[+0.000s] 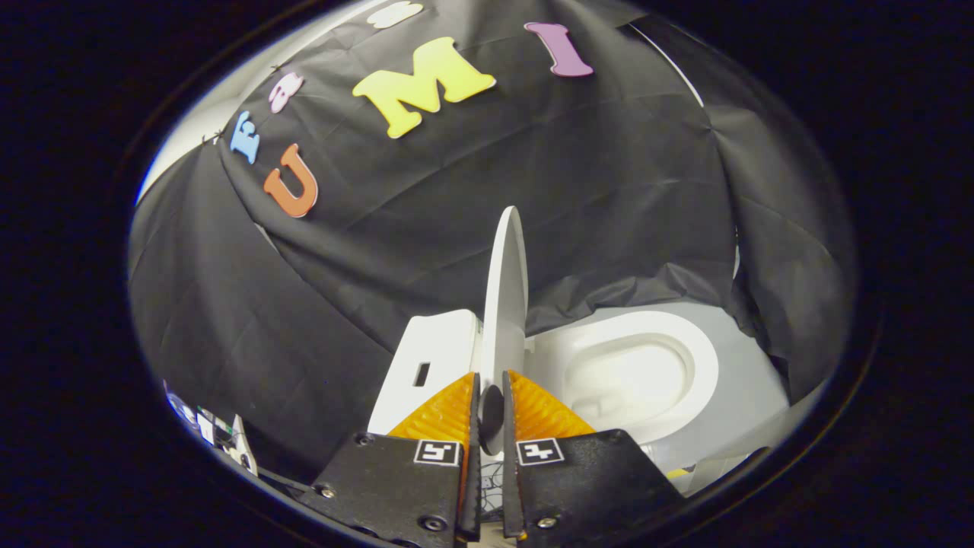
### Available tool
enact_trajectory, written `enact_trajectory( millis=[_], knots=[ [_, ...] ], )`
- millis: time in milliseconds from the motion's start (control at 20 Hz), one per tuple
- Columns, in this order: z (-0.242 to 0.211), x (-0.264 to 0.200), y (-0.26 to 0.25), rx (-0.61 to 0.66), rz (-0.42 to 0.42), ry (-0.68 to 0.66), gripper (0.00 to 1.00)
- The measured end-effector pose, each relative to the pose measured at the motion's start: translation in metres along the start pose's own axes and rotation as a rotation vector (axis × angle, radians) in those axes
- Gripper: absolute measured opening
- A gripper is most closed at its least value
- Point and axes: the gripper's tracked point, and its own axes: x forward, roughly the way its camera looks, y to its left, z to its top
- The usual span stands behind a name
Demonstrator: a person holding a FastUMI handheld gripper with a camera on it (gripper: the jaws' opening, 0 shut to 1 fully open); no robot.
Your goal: Open the toilet lid.
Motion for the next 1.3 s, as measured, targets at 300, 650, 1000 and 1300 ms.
enact_trajectory(
  millis=[300,650,1000,1300],
  knots=[
    [-0.007,0.01,0.038,-0.078,-0.026,-0.006,0.14],
    [-0.016,0.024,0.083,-0.162,-0.044,-0.008,0.15],
    [-0.03,0.038,0.123,-0.235,-0.039,-0.011,0.15],
    [-0.039,0.048,0.141,-0.281,-0.082,-0.024,0.14]
  ],
)
